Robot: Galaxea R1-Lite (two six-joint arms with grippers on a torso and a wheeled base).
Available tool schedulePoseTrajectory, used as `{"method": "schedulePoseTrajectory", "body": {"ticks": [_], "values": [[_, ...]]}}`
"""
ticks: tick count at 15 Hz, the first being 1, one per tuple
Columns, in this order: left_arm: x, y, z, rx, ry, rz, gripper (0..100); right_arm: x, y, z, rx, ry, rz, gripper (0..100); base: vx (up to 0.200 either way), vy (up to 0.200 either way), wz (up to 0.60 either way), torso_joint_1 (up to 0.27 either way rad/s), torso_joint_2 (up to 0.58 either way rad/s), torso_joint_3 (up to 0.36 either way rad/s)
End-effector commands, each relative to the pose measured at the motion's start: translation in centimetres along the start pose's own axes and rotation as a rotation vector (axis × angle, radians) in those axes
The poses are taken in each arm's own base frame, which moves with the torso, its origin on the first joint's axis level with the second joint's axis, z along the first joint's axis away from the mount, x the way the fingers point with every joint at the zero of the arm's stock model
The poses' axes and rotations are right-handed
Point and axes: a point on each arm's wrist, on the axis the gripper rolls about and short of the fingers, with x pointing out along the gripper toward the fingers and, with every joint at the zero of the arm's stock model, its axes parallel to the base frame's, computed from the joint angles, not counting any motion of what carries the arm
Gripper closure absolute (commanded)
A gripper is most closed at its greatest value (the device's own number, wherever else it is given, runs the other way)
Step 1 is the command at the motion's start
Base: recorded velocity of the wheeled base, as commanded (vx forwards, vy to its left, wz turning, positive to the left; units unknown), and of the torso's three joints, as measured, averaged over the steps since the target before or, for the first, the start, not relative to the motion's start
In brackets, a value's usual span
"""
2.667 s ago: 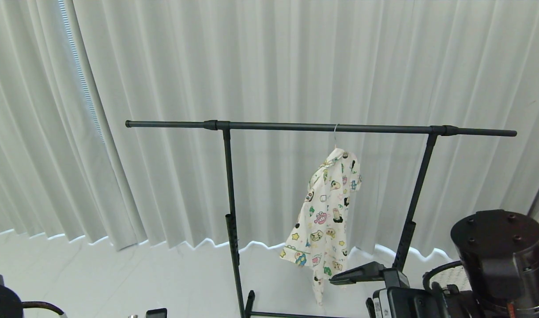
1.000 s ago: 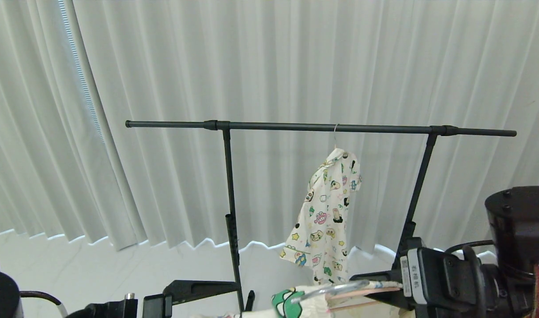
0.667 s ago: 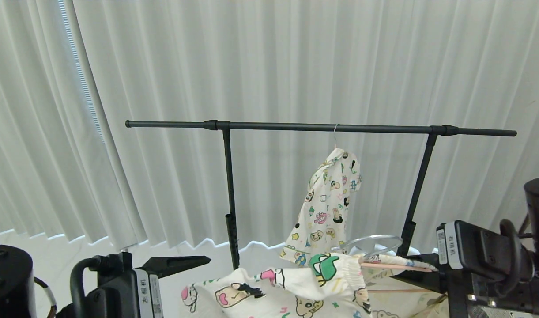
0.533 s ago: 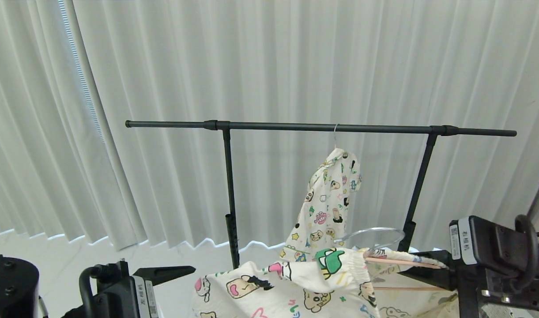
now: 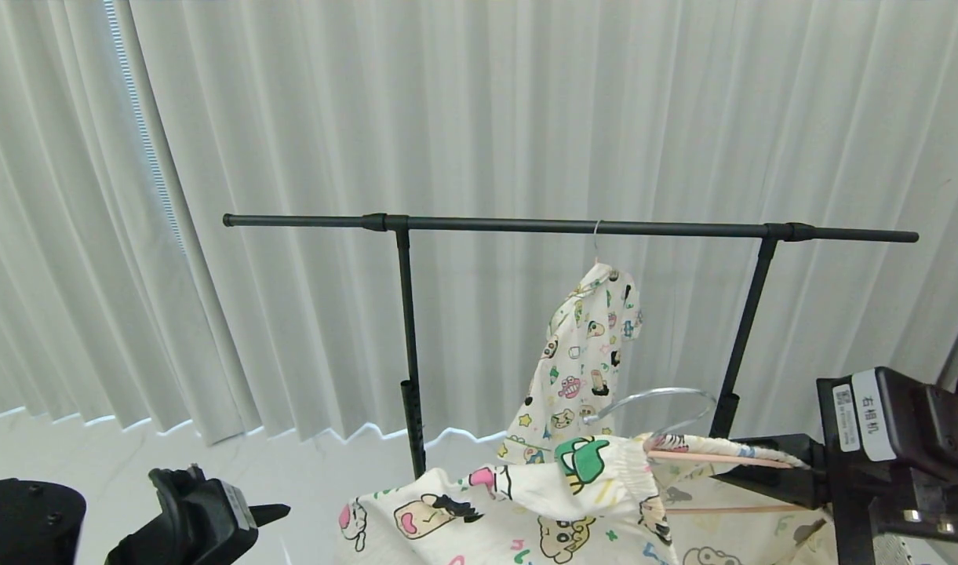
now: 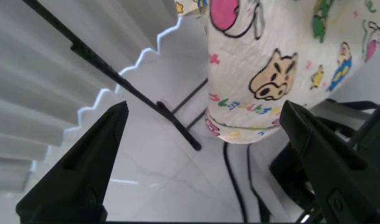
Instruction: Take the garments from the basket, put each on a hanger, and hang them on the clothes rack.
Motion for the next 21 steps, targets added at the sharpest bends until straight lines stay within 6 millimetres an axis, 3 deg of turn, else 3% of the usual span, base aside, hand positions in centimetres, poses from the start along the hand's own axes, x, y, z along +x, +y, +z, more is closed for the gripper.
{"method": "schedulePoseTrajectory", "body": {"ticks": [1, 7, 8, 11, 15, 21], "values": [[0.6, 0.2, 0.3, -0.033, 0.018, -0.009, 0, 0.0, 0.1, 0.4, -0.009, -0.022, 0.014, 100, 0.0, 0.0, 0.0, 0.0, 0.0, 0.0], [0.5, -0.1, 0.4, -0.073, -0.006, -0.069, 0, 0.1, 0.3, 1.3, -0.007, -0.079, 0.022, 100, 0.0, 0.0, 0.0, 0.0, 0.0, 0.0], [0.5, -0.1, 0.4, -0.073, -0.004, -0.069, 100, 0.1, 0.3, 1.3, -0.008, -0.081, 0.019, 100, 0.0, 0.0, 0.0, 0.0, 0.0, 0.0], [0.6, 0.5, 0.0, -0.107, 0.018, -0.03, 100, -0.2, 0.3, 1.4, 0.009, -0.083, 0.006, 100, 0.0, 0.0, 0.0, 0.0, 0.0, 0.0], [0.3, 2.4, -1.7, -0.224, 0.111, 0.18, 100, -1.3, -0.1, 1.3, 0.058, -0.091, -0.049, 100, 0.0, 0.0, 0.0, 0.0, 0.0, 0.0], [-0.1, 1.8, -1.2, -0.181, 0.072, 0.165, 100, -1.9, 0.1, 1.4, 0.093, -0.098, -0.072, 100, 0.0, 0.0, 0.0, 0.0, 0.0, 0.0]]}}
